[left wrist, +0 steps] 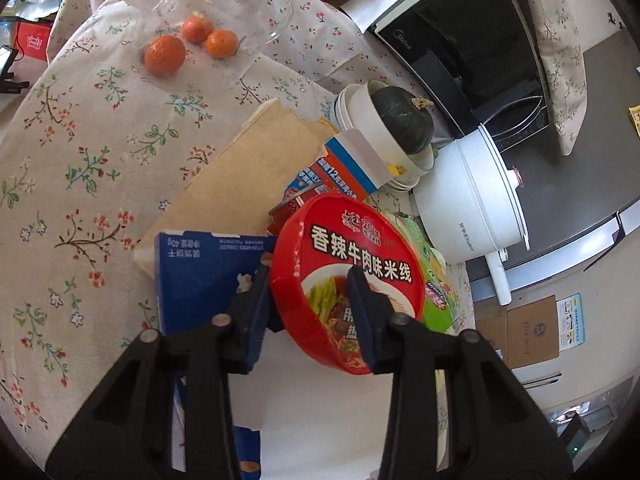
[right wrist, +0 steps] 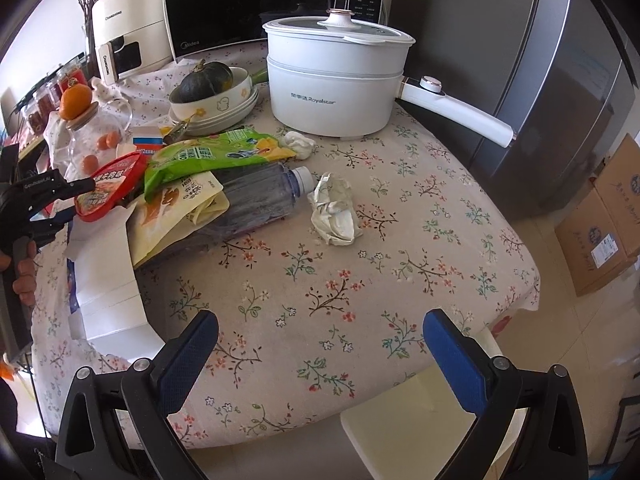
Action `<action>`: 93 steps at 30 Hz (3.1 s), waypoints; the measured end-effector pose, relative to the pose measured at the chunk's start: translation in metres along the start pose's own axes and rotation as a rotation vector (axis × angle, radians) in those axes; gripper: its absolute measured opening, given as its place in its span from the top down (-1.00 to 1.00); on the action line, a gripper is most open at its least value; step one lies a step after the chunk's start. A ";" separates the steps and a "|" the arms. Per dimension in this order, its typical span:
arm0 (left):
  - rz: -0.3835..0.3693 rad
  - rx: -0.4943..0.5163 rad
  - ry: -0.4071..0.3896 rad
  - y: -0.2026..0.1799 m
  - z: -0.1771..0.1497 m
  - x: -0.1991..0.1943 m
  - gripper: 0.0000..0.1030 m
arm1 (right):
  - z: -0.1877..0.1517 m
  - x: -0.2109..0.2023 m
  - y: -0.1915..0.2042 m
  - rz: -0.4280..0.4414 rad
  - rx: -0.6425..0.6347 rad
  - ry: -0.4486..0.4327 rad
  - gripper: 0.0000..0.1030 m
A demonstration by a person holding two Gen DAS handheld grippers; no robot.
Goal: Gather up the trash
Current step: 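Grasp the red-lidded noodle cup with the left gripper, then grasp the beige snack pouch with the right gripper while the left gripper holds the cup, then carry the cup and pouch over the white bin and release both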
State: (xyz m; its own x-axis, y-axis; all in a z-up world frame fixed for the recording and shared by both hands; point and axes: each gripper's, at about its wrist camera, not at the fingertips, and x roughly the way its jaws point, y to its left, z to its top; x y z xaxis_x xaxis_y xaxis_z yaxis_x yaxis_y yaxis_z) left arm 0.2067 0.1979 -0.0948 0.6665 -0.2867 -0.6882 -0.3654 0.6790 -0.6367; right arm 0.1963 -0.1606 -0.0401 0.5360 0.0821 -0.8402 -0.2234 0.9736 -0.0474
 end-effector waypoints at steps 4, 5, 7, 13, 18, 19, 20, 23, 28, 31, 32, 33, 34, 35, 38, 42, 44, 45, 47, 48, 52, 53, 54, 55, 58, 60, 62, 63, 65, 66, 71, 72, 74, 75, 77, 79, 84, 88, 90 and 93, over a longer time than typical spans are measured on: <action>-0.040 -0.002 -0.005 -0.003 0.000 -0.008 0.52 | 0.002 0.007 0.005 0.044 -0.002 0.003 -1.00; -0.050 0.000 -0.006 -0.004 0.000 -0.011 0.56 | 0.002 0.008 0.008 0.060 -0.008 0.003 -1.00; -0.057 0.019 -0.008 -0.008 -0.001 -0.019 0.61 | 0.003 0.011 0.013 0.103 -0.016 0.010 -1.00; -0.081 0.101 -0.037 -0.023 -0.005 -0.051 0.65 | 0.005 0.026 0.034 0.281 0.001 0.065 -0.98; -0.078 0.164 -0.073 -0.033 -0.011 -0.082 0.65 | 0.010 0.040 0.053 0.372 0.032 0.092 -0.80; -0.067 0.181 -0.083 -0.034 -0.013 -0.088 0.65 | 0.011 0.042 0.055 0.387 0.043 0.090 -0.78; -0.051 0.199 -0.093 -0.035 -0.015 -0.094 0.65 | 0.013 0.045 0.056 0.400 0.059 0.087 -0.74; 0.016 0.267 -0.117 -0.038 -0.024 -0.108 0.65 | 0.019 0.054 0.057 0.438 0.131 0.079 -0.68; 0.061 0.327 -0.116 -0.034 -0.037 -0.118 0.65 | 0.029 0.076 0.055 0.495 0.276 0.070 -0.53; 0.090 0.356 -0.125 -0.032 -0.039 -0.122 0.65 | 0.032 0.089 0.058 0.528 0.347 0.082 -0.44; 0.098 0.362 -0.130 -0.031 -0.040 -0.124 0.65 | 0.033 0.092 0.060 0.537 0.364 0.083 -0.42; 0.104 0.364 -0.136 -0.030 -0.039 -0.124 0.65 | 0.034 0.095 0.062 0.546 0.377 0.085 -0.39; 0.107 0.363 -0.138 -0.030 -0.039 -0.125 0.65 | 0.032 0.098 0.064 0.551 0.386 0.085 -0.37; 0.107 0.358 -0.138 -0.028 -0.038 -0.125 0.65 | 0.033 0.101 0.067 0.557 0.393 0.085 -0.32; 0.111 0.345 -0.136 -0.025 -0.038 -0.124 0.65 | 0.032 0.107 0.073 0.584 0.401 0.086 0.02; 0.118 0.341 -0.136 -0.025 -0.038 -0.123 0.65 | 0.035 0.101 0.073 0.656 0.407 0.056 0.69; 0.119 0.340 -0.139 -0.026 -0.039 -0.123 0.65 | 0.039 0.093 0.073 0.669 0.380 0.028 0.80; 0.117 0.341 -0.141 -0.028 -0.039 -0.123 0.65 | 0.040 0.089 0.072 0.667 0.370 0.014 0.83; 0.114 0.347 -0.145 -0.031 -0.041 -0.123 0.65 | 0.044 0.078 0.068 0.658 0.354 -0.010 0.87; 0.112 0.352 -0.146 -0.033 -0.043 -0.123 0.65 | 0.044 0.073 0.065 0.654 0.347 -0.022 0.88; 0.092 0.378 -0.151 -0.044 -0.048 -0.122 0.65 | 0.047 0.051 0.053 0.637 0.312 -0.065 0.91; 0.085 0.386 -0.151 -0.049 -0.050 -0.121 0.65 | 0.047 0.046 0.049 0.629 0.303 -0.073 0.91; 0.078 0.395 -0.149 -0.053 -0.052 -0.120 0.65 | 0.045 0.041 0.044 0.622 0.297 -0.079 0.92; 0.069 0.404 -0.146 -0.058 -0.055 -0.118 0.65 | 0.044 0.035 0.040 0.616 0.292 -0.084 0.92; 0.045 0.434 -0.135 -0.073 -0.064 -0.113 0.65 | 0.041 0.021 0.022 0.599 0.295 -0.105 0.92; 0.032 0.460 -0.124 -0.084 -0.072 -0.108 0.65 | 0.038 0.011 0.008 0.588 0.298 -0.119 0.93; 0.018 0.487 -0.110 -0.095 -0.080 -0.103 0.65 | 0.035 0.003 -0.005 0.570 0.303 -0.126 0.93; 0.011 0.499 -0.103 -0.100 -0.084 -0.100 0.65 | 0.031 -0.001 -0.013 0.565 0.307 -0.129 0.93; -0.002 0.529 -0.088 -0.110 -0.094 -0.095 0.65 | 0.025 -0.010 -0.028 0.550 0.313 -0.134 0.93; -0.007 0.544 -0.081 -0.116 -0.098 -0.092 0.65 | 0.021 -0.014 -0.036 0.541 0.315 -0.135 0.93; -0.034 0.601 -0.035 -0.140 -0.122 -0.078 0.65 | -0.003 -0.033 -0.075 0.480 0.331 -0.136 0.93; -0.043 0.609 -0.023 -0.144 -0.127 -0.075 0.65 | -0.008 -0.036 -0.083 0.466 0.336 -0.136 0.93; -0.055 0.631 0.000 -0.154 -0.138 -0.068 0.65 | -0.020 -0.041 -0.098 0.439 0.345 -0.133 0.93; -0.060 0.645 0.011 -0.160 -0.144 -0.065 0.65 | -0.025 -0.044 -0.107 0.429 0.350 -0.131 0.93; -0.069 0.675 0.034 -0.170 -0.157 -0.058 0.65 | -0.036 -0.048 -0.123 0.402 0.365 -0.124 0.92; -0.081 0.705 0.061 -0.179 -0.171 -0.050 0.65 | -0.049 -0.050 -0.140 0.380 0.383 -0.115 0.93; -0.104 0.806 0.135 -0.200 -0.212 -0.026 0.65 | -0.080 -0.047 -0.172 0.308 0.418 -0.068 0.93; -0.106 0.881 0.205 -0.210 -0.248 -0.005 0.65 | -0.106 -0.038 -0.195 0.264 0.440 -0.020 0.93; -0.109 0.912 0.229 -0.215 -0.263 0.003 0.65 | -0.117 -0.035 -0.204 0.248 0.451 -0.004 0.92; -0.106 0.956 0.251 -0.219 -0.282 0.015 0.65 | -0.133 -0.030 -0.216 0.223 0.466 0.021 0.92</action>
State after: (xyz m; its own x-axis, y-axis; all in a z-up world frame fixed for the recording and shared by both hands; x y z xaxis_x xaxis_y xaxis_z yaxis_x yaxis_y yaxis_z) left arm 0.1138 -0.1456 -0.0631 0.4678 -0.4374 -0.7680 0.4391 0.8691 -0.2276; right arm 0.1202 -0.4019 -0.0767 0.4991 0.2987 -0.8134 0.0583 0.9250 0.3754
